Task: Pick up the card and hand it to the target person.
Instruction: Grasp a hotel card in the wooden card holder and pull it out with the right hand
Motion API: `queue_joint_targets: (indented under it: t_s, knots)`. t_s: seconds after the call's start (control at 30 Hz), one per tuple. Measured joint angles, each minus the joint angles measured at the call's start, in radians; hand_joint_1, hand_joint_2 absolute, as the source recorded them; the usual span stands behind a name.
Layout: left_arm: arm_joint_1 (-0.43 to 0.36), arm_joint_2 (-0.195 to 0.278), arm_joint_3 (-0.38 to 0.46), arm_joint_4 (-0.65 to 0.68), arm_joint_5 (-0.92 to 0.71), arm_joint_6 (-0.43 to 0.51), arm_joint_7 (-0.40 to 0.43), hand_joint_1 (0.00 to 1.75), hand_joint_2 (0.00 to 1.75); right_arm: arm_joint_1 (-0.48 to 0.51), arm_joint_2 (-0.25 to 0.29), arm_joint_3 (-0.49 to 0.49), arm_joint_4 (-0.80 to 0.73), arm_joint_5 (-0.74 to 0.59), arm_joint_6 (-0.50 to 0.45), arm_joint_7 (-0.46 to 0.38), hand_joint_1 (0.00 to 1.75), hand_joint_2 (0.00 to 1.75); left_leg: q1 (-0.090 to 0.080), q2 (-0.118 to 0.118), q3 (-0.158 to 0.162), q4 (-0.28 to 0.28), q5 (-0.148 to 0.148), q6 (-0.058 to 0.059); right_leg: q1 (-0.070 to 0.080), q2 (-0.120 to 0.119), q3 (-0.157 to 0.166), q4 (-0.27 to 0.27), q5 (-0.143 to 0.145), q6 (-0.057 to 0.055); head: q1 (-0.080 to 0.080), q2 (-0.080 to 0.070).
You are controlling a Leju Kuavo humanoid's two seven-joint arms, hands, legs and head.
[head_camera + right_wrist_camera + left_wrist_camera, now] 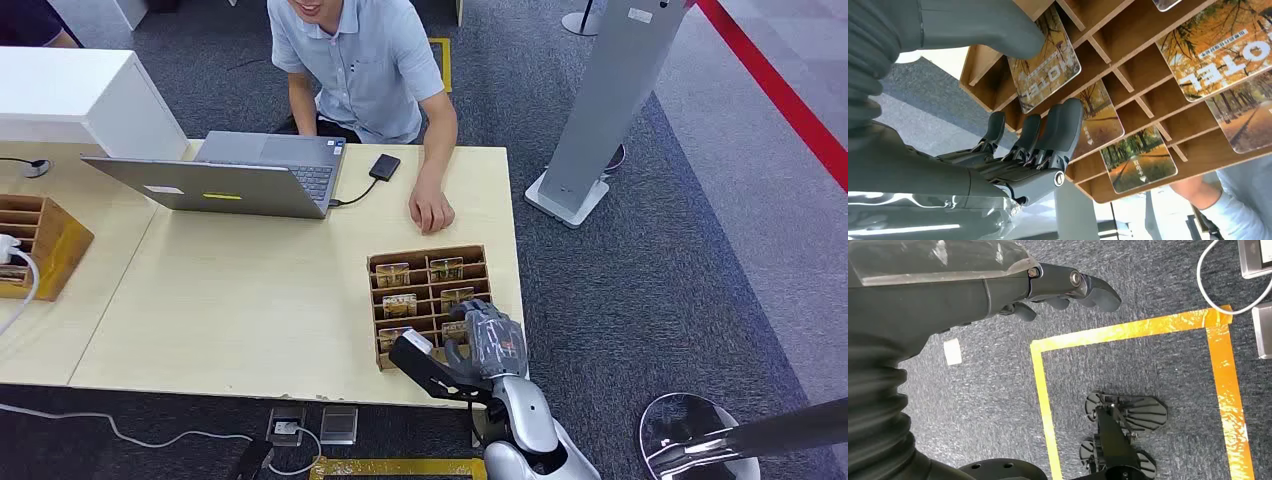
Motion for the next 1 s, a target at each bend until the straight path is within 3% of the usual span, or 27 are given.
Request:
queue_joint_targets:
  t_s: [0.27, 0.57, 1.0]
  knots:
    - [0.0, 0.0, 0.0, 0.0, 0.006, 0.003, 0.002, 0.0, 1.75, -0.01, 0.001, 0.003, 0.016, -0.006, 0.0, -0.005, 0.84, 1.75, 0.0, 0.0, 0.0, 0.0, 0.0, 0.0, 0.0, 0.0, 0.0, 0.0, 0.0, 0.0, 0.0, 0.0]
    - [0.0, 0.0, 0.0, 0.0, 0.009, 0.005, 0.002, 0.0, 1.75, -0.017, 0.003, 0.004, 0.026, -0.017, -0.005, -0.004, 1.03, 1.75, 0.0, 0.0, 0.001, 0.0, 0.0, 0.0, 0.0, 0.0, 0.001, 0.0, 0.0, 0.0, 0.0, 0.0]
    - [0.0, 0.0, -0.001, 0.0, 0.011, 0.006, 0.003, 0.0, 1.75, -0.015, 0.003, 0.004, 0.029, -0.024, -0.014, 0.003, 1.02, 1.75, 0.0, 0.0, 0.001, 0.0, 0.0, 0.0, 0.0, 0.0, 0.001, 0.0, 0.0, 0.0, 0.0, 0.0]
